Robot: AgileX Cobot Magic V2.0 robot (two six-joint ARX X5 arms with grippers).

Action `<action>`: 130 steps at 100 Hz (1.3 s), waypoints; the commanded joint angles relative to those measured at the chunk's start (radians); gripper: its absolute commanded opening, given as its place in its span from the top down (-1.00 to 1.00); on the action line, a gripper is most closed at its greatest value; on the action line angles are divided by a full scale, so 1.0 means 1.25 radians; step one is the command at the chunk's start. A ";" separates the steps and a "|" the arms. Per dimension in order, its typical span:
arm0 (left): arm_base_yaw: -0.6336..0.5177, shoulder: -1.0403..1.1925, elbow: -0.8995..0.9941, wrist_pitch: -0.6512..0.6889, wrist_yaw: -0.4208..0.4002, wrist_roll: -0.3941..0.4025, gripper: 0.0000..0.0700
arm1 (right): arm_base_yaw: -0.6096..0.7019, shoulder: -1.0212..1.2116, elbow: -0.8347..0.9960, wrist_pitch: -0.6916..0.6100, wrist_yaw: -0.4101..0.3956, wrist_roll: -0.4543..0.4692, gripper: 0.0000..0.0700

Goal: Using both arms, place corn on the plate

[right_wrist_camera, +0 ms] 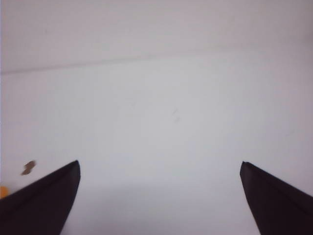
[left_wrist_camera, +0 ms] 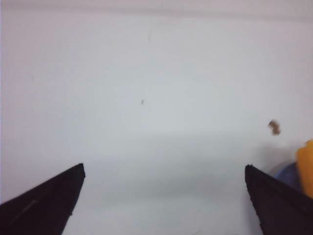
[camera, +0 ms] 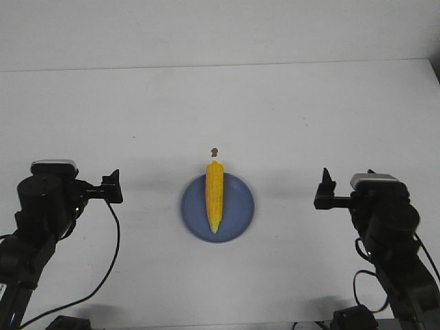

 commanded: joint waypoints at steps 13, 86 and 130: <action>0.000 -0.105 -0.086 0.043 -0.004 -0.002 -1.00 | -0.018 -0.118 -0.035 -0.025 -0.004 -0.092 -1.00; 0.000 -0.380 -0.342 0.162 -0.005 0.002 -1.00 | -0.017 -0.361 -0.274 0.068 -0.056 -0.094 -1.00; 0.000 -0.383 -0.342 0.160 -0.005 0.002 0.98 | -0.017 -0.361 -0.274 0.080 -0.038 -0.096 1.00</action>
